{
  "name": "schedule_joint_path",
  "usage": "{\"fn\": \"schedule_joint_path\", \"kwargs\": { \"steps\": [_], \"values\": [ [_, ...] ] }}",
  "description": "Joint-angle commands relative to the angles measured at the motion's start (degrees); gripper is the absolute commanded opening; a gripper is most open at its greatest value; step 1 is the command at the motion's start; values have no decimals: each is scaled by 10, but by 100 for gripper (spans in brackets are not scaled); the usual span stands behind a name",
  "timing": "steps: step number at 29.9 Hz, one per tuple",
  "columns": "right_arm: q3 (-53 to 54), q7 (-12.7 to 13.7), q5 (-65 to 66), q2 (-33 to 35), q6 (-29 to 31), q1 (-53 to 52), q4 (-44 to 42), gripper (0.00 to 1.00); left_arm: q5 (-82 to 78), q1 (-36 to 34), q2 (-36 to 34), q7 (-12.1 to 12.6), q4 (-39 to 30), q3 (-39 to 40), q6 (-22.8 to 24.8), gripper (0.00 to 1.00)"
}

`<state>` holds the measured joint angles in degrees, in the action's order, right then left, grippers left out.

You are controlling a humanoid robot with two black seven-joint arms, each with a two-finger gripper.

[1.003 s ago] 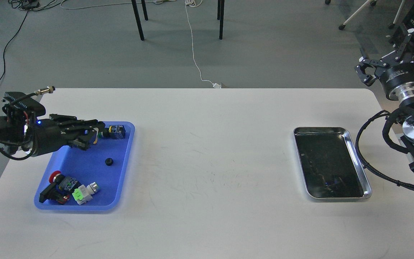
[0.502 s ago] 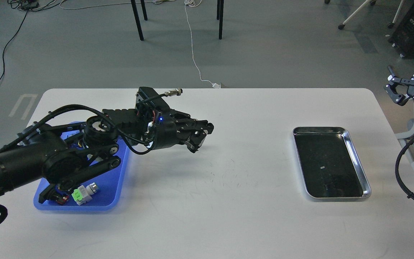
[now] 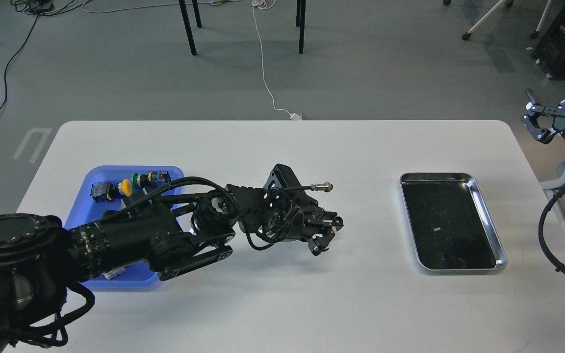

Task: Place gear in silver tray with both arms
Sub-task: 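Carry the black gear with the left gripper toward the table's middle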

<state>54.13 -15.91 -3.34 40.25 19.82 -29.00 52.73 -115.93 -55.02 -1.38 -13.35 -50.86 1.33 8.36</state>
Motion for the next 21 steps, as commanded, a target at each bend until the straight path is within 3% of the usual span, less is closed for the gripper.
{"fn": "schedule_joint_path", "kwargs": {
  "steps": [1,3,7,16,21],
  "values": [
    [-2,0,1,-1,0,0,0,99,0,2,14,0,30,-3,0,13],
    [-2,0,1,-1,0,0,1,99,0,5,14,0,30,-4,0,17],
    [-2,0,2,0,0,0,0,99,1,10,14,0,29,-3,1,37],
    [-4,3,9,2,0,-7,0,99,12,9,-4,-4,16,12,-4,58],
    [-16,9,13,17,0,-32,1,99,92,7,-39,-9,-24,64,-12,70]
  ]
}}
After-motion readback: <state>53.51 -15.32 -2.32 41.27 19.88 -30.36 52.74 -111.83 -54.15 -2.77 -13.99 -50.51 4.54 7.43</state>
